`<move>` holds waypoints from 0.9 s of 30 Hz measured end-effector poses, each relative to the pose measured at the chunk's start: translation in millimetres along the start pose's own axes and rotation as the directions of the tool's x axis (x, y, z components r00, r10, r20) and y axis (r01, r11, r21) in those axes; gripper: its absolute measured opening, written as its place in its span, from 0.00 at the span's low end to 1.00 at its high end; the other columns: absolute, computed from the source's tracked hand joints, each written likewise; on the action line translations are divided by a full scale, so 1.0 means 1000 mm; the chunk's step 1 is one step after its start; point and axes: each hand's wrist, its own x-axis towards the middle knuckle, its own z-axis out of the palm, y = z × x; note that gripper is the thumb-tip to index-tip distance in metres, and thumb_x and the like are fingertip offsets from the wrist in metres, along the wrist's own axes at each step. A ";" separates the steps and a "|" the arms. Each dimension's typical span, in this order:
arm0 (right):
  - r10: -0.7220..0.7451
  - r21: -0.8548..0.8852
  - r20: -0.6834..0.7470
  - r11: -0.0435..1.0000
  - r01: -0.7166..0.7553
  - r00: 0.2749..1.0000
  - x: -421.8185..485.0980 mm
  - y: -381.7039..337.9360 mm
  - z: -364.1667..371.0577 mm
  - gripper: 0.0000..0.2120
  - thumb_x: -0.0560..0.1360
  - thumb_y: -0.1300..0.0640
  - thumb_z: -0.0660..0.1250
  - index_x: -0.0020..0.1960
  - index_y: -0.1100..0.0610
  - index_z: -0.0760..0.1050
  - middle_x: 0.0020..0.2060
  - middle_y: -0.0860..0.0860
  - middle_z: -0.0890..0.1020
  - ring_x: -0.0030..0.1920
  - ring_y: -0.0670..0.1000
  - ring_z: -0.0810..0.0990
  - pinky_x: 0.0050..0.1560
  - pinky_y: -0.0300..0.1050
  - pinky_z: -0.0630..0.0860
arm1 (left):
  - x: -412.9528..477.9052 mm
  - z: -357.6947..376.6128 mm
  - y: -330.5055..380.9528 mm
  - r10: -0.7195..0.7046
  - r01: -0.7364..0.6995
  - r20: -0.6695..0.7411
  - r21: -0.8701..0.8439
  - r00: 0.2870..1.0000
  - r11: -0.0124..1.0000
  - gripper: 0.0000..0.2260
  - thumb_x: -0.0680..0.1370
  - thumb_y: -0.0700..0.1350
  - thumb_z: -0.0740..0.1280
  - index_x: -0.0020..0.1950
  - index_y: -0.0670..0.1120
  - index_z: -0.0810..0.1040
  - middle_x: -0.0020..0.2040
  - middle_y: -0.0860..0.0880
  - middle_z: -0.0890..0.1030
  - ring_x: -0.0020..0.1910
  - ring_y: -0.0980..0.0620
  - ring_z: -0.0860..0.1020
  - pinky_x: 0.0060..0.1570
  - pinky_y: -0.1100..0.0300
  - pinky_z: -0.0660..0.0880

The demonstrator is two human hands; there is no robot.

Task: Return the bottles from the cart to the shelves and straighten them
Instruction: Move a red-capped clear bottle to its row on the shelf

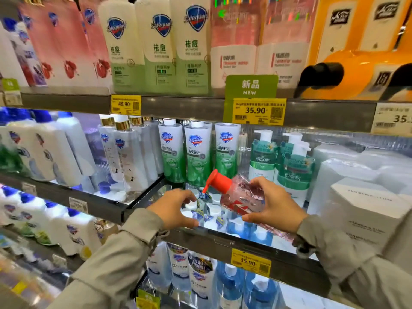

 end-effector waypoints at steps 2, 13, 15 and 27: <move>-0.041 0.044 -0.034 0.998 0.043 0.999 -0.005 -0.006 0.000 0.32 0.63 0.52 0.80 0.58 0.50 0.65 0.53 0.45 0.72 0.54 0.46 0.73 0.55 0.36 0.67 | -0.003 0.001 0.004 0.012 -0.012 -0.001 0.015 1.000 1.000 0.25 0.71 0.50 0.74 0.65 0.48 0.71 0.62 0.49 0.74 0.59 0.53 0.72 0.56 0.66 0.68; -0.003 0.153 -0.204 0.988 0.035 0.979 -0.039 -0.023 -0.007 0.34 0.62 0.54 0.81 0.59 0.53 0.65 0.53 0.47 0.75 0.51 0.44 0.75 0.51 0.30 0.67 | -0.014 0.013 0.022 0.094 -0.095 -0.016 -0.085 0.995 0.992 0.24 0.69 0.49 0.76 0.63 0.47 0.74 0.59 0.48 0.77 0.55 0.52 0.75 0.57 0.59 0.73; 0.002 0.208 -0.247 0.977 0.051 0.969 -0.050 -0.031 -0.016 0.32 0.62 0.55 0.81 0.57 0.50 0.65 0.51 0.44 0.75 0.49 0.37 0.74 0.48 0.25 0.67 | -0.014 0.009 0.028 0.113 -0.114 -0.013 -0.109 0.993 0.987 0.24 0.69 0.49 0.76 0.62 0.47 0.74 0.58 0.49 0.77 0.54 0.52 0.76 0.57 0.57 0.73; 0.189 0.461 -0.356 0.887 -0.004 0.915 -0.144 -0.053 -0.057 0.35 0.59 0.49 0.80 0.61 0.52 0.68 0.56 0.48 0.79 0.58 0.49 0.79 0.61 0.51 0.75 | -0.027 0.016 0.102 0.330 -0.322 0.029 -0.158 0.943 0.933 0.21 0.68 0.47 0.77 0.59 0.49 0.75 0.50 0.52 0.75 0.47 0.57 0.75 0.47 0.70 0.73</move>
